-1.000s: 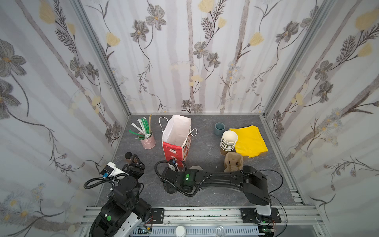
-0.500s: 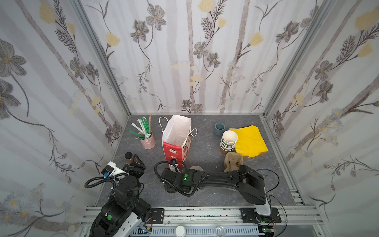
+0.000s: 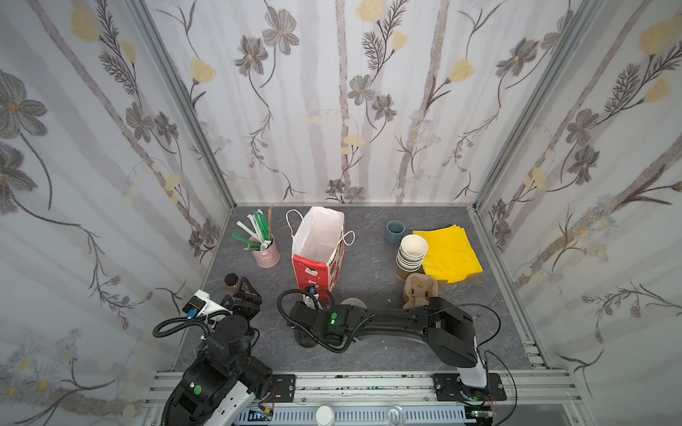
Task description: Pack the takeout coffee
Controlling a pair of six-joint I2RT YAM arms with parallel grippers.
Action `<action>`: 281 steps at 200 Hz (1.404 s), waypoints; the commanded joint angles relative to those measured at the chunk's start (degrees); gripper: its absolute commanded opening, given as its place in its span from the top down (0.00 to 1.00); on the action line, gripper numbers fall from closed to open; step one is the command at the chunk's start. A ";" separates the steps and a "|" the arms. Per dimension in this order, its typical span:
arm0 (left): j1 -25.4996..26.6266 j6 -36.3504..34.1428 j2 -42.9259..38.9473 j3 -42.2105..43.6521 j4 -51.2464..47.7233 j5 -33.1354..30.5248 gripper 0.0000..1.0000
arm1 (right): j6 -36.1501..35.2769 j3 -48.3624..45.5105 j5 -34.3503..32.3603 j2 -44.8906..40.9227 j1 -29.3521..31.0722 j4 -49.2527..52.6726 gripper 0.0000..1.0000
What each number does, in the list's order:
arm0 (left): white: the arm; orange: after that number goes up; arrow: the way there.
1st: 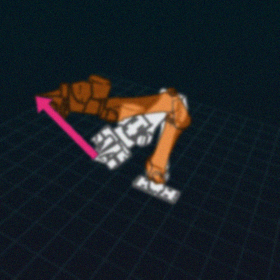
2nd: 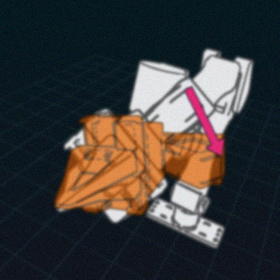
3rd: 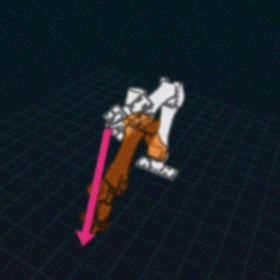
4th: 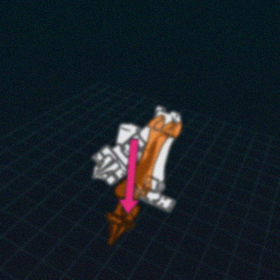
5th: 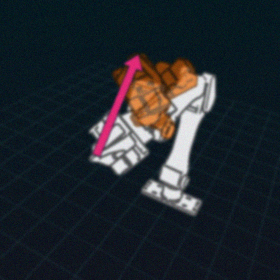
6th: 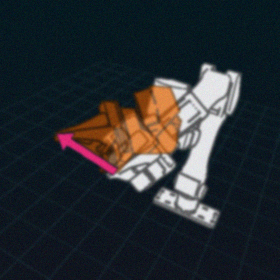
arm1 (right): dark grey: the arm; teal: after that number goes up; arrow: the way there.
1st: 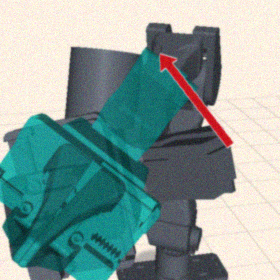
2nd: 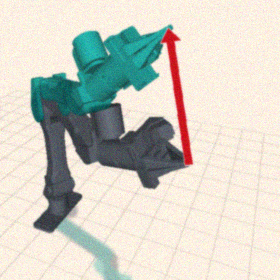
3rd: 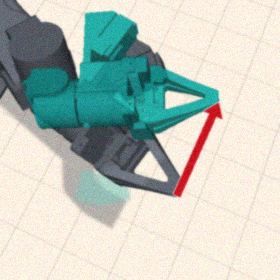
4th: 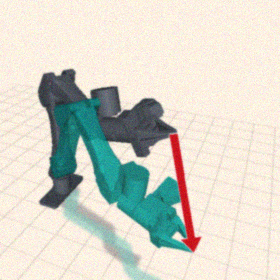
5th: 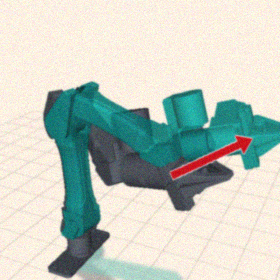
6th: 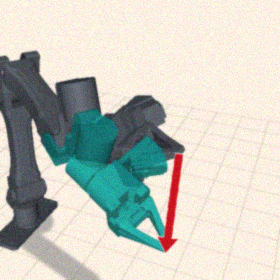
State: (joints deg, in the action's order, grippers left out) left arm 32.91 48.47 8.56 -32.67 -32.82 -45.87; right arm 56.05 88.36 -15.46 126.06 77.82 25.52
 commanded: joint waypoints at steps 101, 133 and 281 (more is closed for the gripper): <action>-0.05 0.38 0.24 -0.85 0.30 -1.59 0.24 | -2.02 0.34 -4.37 -3.69 1.96 -0.39 0.24; -0.03 0.14 0.33 -0.93 0.21 -1.60 0.24 | -4.55 0.41 -6.64 -5.53 3.24 0.87 0.24; 0.02 0.93 3.75 0.83 2.48 5.05 0.22 | -4.65 -6.94 -21.09 -23.46 5.72 21.08 0.25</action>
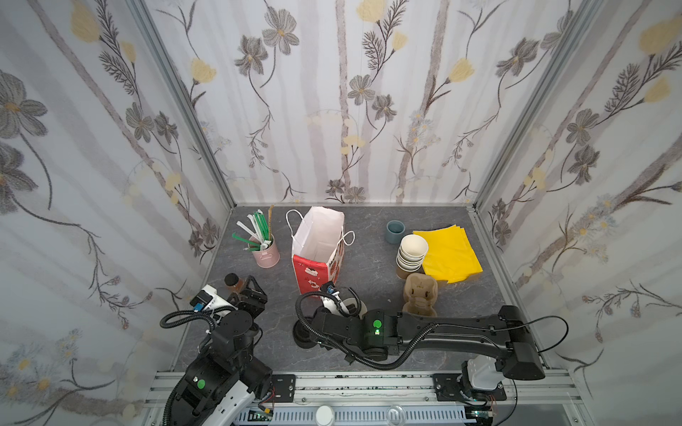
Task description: Pack the takeout coffee
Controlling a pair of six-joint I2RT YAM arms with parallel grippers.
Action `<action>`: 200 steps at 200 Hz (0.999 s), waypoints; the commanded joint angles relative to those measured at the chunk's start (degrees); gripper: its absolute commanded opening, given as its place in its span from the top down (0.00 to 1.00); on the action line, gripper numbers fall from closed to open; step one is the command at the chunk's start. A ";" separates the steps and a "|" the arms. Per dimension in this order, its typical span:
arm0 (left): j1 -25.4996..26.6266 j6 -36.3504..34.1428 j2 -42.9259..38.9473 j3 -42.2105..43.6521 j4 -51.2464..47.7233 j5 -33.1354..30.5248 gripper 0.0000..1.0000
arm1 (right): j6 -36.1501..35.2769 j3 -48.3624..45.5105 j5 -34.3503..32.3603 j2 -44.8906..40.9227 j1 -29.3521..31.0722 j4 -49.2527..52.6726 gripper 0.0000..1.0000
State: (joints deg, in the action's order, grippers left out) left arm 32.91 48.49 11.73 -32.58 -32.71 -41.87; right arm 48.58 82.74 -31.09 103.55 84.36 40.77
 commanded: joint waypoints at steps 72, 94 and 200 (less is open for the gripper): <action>0.02 0.14 1.47 2.10 4.76 3.28 0.22 | 1.15 -7.56 -2.94 -2.38 -6.59 0.31 0.25; -0.03 -0.06 1.84 2.02 4.91 3.90 0.21 | 0.83 -8.28 -2.47 -2.28 -7.34 -1.16 0.25; -0.03 -0.24 3.61 1.94 5.99 5.00 0.21 | 1.39 -12.59 2.04 -2.28 -8.61 -7.18 0.24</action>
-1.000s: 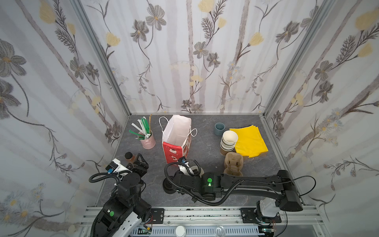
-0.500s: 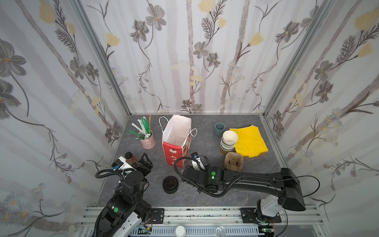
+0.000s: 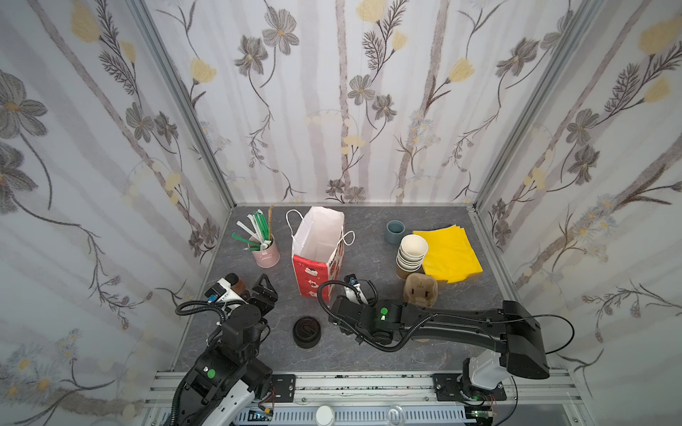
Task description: Pack the takeout coffee
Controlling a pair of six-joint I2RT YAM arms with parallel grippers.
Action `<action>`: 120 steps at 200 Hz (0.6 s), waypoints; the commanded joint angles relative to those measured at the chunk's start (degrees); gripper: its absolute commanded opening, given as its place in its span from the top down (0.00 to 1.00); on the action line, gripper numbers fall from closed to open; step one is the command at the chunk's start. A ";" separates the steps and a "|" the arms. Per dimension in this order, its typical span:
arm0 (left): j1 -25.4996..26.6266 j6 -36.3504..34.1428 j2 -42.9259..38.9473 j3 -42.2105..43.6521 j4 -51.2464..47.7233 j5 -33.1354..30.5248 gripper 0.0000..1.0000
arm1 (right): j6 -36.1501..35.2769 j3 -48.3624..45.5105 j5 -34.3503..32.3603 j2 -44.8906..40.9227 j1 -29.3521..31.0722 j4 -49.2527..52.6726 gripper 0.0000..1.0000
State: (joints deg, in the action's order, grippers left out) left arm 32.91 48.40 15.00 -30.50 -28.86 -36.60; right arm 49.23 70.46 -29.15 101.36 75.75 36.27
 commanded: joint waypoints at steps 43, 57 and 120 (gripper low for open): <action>-0.03 -0.32 0.42 -0.02 2.41 -0.19 0.21 | 0.86 -0.76 -0.19 0.14 -0.08 -2.60 0.24; -0.04 -0.33 0.37 -0.16 2.41 -0.14 0.21 | 0.95 -0.63 -0.73 0.07 0.00 -2.07 0.24; -0.03 -0.29 0.46 -0.07 2.67 -0.05 0.21 | 0.51 0.81 -2.65 -0.64 0.02 -0.46 0.24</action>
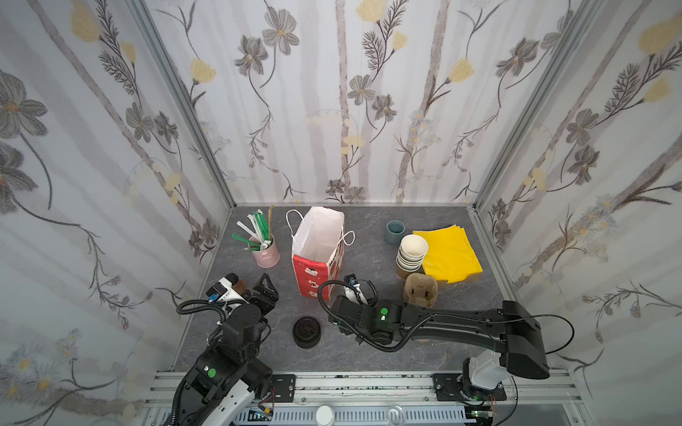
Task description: Pack the takeout coffee
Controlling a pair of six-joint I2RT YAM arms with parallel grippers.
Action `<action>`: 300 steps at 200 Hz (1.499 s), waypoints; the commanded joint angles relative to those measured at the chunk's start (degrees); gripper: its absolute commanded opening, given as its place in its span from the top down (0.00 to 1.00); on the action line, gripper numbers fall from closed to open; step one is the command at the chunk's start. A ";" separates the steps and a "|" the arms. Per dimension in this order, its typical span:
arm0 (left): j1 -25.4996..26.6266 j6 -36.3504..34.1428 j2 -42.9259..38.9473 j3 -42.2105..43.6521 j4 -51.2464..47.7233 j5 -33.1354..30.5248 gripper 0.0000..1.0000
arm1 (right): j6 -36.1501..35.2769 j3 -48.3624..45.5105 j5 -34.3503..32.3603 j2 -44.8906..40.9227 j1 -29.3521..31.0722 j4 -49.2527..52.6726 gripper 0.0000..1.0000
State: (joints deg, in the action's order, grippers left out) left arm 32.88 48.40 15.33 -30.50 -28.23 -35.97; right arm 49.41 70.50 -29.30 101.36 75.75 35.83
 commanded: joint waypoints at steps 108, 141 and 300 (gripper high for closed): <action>-0.06 -0.33 0.24 0.11 2.21 -0.51 0.21 | 1.48 -0.32 -1.55 0.77 -0.03 0.45 0.24; -0.01 -0.33 0.22 0.05 2.30 -0.47 0.21 | 1.83 -0.37 -1.47 1.07 0.02 0.90 0.24; -0.03 -0.16 3.01 1.05 2.74 6.79 0.20 | 2.18 -4.84 3.73 1.21 0.02 -1.96 0.25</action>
State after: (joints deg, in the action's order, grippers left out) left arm 32.91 48.42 17.78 -29.85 -26.83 -31.03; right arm 50.41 66.67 -30.41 102.35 75.75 32.10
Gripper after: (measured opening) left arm 0.796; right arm 0.753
